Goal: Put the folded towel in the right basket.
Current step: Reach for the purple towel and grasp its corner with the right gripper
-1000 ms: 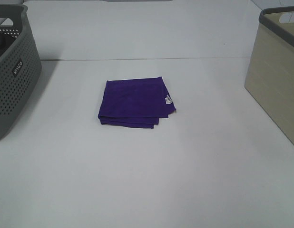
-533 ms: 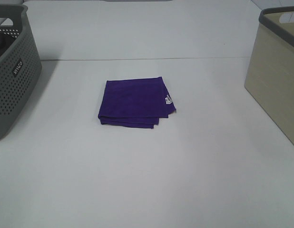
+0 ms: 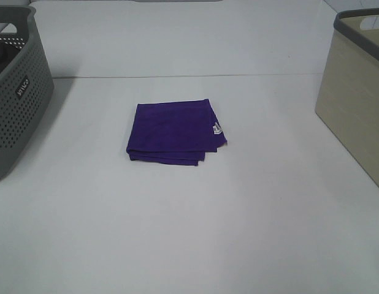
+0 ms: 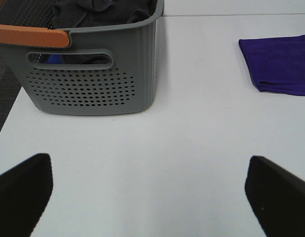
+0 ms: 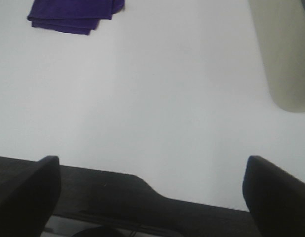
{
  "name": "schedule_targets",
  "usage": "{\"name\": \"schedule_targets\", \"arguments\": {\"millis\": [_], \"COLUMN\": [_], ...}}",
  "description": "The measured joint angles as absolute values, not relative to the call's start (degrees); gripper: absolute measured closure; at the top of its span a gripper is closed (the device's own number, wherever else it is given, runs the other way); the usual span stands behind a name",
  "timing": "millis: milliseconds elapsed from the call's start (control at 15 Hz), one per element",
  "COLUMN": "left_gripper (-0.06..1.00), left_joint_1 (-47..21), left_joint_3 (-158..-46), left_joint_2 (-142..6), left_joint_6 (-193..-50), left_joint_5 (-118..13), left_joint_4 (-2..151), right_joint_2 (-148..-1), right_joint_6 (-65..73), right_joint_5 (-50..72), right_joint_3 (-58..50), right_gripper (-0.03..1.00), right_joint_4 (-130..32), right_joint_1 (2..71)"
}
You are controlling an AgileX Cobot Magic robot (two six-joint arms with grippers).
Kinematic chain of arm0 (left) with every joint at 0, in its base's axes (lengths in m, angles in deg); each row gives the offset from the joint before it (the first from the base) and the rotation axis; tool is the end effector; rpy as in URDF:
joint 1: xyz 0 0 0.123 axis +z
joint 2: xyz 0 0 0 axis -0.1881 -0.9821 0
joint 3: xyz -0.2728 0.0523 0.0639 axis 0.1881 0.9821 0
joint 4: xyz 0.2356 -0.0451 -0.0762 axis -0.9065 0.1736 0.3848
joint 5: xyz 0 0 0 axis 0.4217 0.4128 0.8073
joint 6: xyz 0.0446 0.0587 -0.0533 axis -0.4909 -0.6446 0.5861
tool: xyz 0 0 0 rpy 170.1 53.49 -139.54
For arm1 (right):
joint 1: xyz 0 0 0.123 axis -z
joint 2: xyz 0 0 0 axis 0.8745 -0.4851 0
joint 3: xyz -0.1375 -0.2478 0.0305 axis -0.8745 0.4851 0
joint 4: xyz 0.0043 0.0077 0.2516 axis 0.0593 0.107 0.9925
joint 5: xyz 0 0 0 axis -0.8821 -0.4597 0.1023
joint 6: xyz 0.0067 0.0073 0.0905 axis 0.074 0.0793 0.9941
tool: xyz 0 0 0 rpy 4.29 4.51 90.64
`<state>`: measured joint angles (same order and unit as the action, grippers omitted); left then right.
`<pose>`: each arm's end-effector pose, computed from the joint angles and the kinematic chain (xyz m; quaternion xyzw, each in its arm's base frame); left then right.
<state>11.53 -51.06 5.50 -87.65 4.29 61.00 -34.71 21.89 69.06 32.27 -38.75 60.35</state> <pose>-0.0054 0.0000 0.2776 -0.0051 0.8499 0.0032 0.5269 0.0749 0.0268 0.3326 -0.0388 0.9310 0.1427 0.3336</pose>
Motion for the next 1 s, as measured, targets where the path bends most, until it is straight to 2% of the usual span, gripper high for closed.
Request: {"name": "schedule_targets", "arguments": {"millis": [133, 467, 533, 733, 1000], "left_gripper": [-0.05, -0.05, -0.05, -0.05, -0.05], "left_joint_1": [11.5, 11.5, 11.5, 11.5, 11.5], "left_joint_3": [-51.1, -51.1, -51.1, -51.1, -51.1], "left_joint_2": [5.5, 5.5, 5.5, 5.5, 5.5], "left_joint_6": [-87.6, -87.6, -87.6, -87.6, -87.6], "left_joint_5": [4.3, 4.3, 4.3, 4.3, 4.3], "left_joint_4": [61.0, 61.0, 61.0, 61.0, 61.0], "right_joint_2": [-48.3, -72.1, -77.3, -98.5, -119.6], "right_joint_6": [21.9, 20.9, 20.5, 20.3, 20.3], "right_joint_5": [70.6, 69.2, 67.2, 60.5, 60.8], "right_joint_3": [22.5, 8.7, 5.7, -7.1, -24.5], "right_gripper": [0.01, 0.01, 0.01, 0.02, 0.02], "right_joint_4": [-35.8, -30.6, -29.9, -27.2, -24.3], "right_joint_1": [60.4, 60.2, 58.9, 48.0, 45.5]}}
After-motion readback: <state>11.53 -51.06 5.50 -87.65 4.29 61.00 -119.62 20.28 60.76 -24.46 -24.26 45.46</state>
